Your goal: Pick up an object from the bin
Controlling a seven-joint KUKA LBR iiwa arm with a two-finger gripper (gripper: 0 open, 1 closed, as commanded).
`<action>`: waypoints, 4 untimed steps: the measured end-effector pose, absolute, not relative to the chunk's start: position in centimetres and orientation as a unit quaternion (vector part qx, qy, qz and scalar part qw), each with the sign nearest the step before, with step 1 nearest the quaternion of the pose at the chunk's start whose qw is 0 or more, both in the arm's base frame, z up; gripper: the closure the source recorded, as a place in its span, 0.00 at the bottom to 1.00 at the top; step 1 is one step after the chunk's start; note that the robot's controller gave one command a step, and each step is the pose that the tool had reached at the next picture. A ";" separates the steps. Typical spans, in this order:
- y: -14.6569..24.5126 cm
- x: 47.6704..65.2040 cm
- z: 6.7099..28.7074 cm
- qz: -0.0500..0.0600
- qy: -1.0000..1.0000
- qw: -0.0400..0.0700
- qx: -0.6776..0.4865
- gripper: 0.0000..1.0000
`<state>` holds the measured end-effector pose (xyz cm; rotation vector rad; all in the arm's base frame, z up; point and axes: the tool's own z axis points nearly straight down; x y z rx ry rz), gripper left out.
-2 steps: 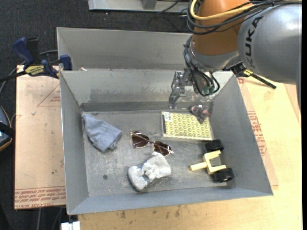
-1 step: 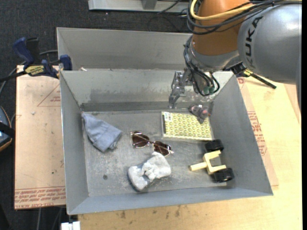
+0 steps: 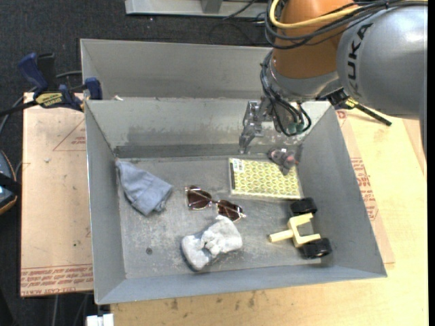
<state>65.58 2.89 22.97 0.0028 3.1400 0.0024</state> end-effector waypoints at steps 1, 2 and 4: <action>7.3 61.5 18.4 0.000 1.000 0.003 -0.013 1.00; 8.7 60.3 17.0 0.000 1.000 0.001 -0.018 1.00; 7.9 61.1 21.5 0.001 0.997 0.002 -0.082 0.00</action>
Offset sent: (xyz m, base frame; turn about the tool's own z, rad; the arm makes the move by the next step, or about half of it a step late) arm -0.0209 0.0280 -0.1027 0.0077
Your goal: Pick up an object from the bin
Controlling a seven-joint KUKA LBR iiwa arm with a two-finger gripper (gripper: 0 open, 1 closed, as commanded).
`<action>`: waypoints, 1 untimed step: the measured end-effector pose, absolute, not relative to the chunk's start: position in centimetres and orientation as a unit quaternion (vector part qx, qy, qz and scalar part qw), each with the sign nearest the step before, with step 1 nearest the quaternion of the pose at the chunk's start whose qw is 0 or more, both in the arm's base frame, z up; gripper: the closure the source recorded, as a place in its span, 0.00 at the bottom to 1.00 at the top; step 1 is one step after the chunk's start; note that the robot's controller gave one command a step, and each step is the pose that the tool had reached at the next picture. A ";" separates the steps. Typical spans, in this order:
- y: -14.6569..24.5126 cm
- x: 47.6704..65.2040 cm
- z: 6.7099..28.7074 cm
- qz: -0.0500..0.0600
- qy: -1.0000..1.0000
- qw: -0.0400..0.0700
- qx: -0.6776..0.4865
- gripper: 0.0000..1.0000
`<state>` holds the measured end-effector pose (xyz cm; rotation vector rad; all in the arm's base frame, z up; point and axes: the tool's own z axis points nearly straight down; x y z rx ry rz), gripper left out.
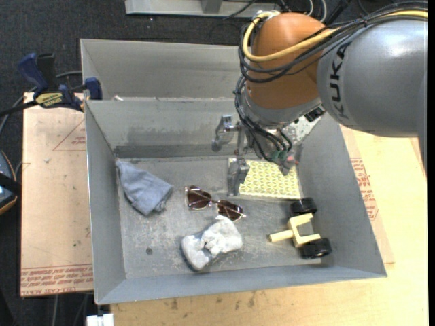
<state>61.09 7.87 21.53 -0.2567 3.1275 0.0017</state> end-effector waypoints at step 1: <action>8.3 62.4 16.5 0.000 0.995 0.005 -0.096 0.00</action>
Offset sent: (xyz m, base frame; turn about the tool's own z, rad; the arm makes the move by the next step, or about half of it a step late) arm -0.0081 -0.0282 -0.1027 -0.3294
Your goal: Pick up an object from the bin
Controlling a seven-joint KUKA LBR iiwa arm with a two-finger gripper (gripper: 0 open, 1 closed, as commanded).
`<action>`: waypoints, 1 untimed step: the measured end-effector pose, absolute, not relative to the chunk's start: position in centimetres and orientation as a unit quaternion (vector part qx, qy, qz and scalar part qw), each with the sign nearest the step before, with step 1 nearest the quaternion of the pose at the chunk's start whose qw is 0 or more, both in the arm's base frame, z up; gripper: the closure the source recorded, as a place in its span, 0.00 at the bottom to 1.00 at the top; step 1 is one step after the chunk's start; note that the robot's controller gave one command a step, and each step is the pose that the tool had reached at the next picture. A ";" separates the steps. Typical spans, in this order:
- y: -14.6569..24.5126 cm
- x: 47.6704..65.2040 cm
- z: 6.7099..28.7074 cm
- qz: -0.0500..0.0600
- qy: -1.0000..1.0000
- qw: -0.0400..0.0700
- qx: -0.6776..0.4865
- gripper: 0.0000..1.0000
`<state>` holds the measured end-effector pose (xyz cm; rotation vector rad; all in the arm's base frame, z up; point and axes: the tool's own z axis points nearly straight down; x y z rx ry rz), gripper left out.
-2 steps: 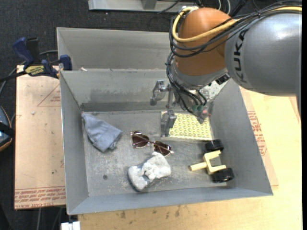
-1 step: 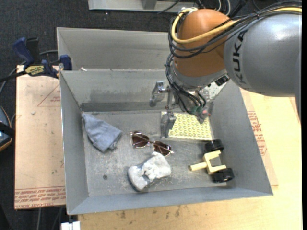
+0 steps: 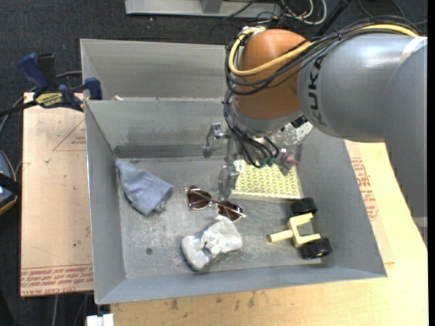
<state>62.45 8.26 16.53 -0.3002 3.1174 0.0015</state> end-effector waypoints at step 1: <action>6.5 61.1 12.8 0.001 0.980 0.000 -0.201 0.00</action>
Offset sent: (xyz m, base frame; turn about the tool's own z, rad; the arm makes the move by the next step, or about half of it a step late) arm -0.0132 -0.0097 -0.0764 -0.4215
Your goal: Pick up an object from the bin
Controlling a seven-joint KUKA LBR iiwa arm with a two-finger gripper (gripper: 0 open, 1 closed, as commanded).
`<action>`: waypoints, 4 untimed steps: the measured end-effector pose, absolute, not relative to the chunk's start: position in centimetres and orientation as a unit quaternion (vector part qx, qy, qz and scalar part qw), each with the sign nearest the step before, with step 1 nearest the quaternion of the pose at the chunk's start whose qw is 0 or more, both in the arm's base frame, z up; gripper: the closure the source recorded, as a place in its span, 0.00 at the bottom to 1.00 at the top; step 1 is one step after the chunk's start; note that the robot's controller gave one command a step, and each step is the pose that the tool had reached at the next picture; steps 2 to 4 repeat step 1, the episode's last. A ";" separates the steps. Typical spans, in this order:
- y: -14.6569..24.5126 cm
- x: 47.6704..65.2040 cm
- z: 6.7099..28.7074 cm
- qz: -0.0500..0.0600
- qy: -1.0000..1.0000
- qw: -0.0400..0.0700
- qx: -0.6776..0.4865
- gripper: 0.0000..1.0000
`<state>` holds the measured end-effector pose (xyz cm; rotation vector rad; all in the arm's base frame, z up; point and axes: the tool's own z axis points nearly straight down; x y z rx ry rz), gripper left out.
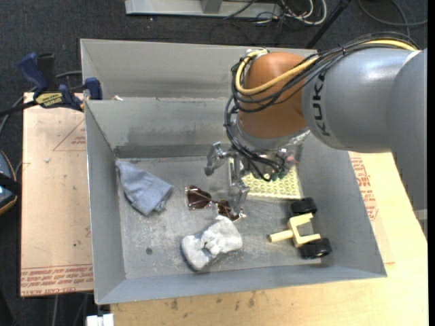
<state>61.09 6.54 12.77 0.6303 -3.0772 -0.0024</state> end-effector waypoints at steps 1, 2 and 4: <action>7.3 61.2 8.9 -0.001 -0.954 -0.001 0.300 1.00; 7.3 61.2 8.9 -0.001 -0.954 -0.001 0.300 1.00; 7.3 61.2 8.9 -0.001 -0.954 -0.001 0.300 1.00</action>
Offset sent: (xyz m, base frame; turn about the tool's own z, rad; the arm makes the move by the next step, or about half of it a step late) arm 0.0000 0.0000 0.0000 0.0000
